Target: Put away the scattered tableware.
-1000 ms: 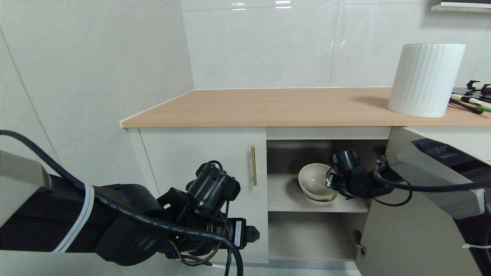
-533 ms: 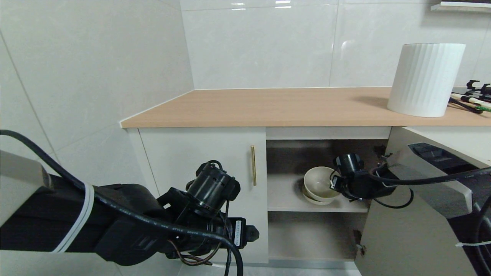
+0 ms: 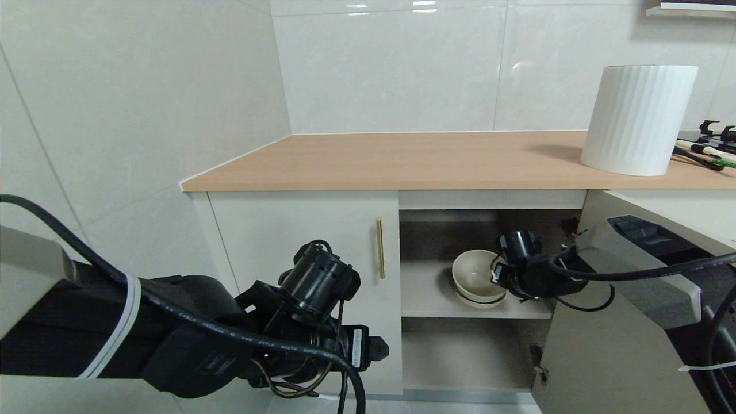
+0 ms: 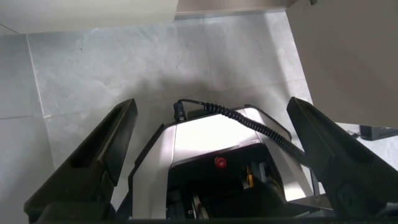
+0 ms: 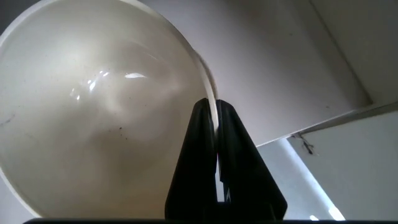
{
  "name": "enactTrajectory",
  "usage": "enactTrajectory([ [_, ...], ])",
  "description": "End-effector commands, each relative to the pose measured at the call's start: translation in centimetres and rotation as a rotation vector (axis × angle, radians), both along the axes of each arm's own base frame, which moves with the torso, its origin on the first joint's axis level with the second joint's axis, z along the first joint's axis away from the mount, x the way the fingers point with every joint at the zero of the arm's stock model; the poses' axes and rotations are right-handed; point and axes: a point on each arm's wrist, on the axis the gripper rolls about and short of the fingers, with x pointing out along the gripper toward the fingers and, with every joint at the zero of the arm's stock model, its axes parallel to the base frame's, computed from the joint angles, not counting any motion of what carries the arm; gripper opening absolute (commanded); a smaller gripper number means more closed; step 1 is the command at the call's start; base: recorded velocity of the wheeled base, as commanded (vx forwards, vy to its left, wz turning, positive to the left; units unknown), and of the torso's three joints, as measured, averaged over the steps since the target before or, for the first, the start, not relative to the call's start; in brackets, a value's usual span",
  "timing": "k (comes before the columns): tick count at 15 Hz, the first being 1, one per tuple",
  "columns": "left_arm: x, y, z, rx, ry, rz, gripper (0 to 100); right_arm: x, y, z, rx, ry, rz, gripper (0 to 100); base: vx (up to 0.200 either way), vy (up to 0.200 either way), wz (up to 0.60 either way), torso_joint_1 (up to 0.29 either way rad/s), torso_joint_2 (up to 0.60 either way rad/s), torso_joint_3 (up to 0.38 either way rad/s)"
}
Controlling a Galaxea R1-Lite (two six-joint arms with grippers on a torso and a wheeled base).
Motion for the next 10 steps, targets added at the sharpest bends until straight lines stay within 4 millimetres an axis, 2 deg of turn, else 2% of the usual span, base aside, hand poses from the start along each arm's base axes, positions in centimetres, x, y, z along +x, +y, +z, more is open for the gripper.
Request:
enactTrajectory([
  [1,0.0,0.01,-0.01,0.002,-0.001,0.002,100,0.17,0.03,-0.1,-0.003,-0.004,-0.003,0,0.0,0.0,0.0,0.0,0.0,0.0],
  [2,0.02,0.01,-0.05,0.004,-0.001,0.005,100,0.16,0.03,-0.17,-0.003,-0.003,-0.003,0,0.0,0.0,0.0,0.0,0.0,0.0],
  [3,0.01,0.02,-0.01,0.003,-0.002,0.005,100,0.15,0.09,-0.17,-0.004,-0.003,-0.003,100,0.0,0.0,0.0,0.0,0.0,0.0],
  [10,0.01,0.26,0.42,-0.006,-0.013,0.011,100,0.0,0.13,0.0,-0.001,-0.004,-0.004,100,0.0,0.0,0.0,0.0,0.0,0.0],
])
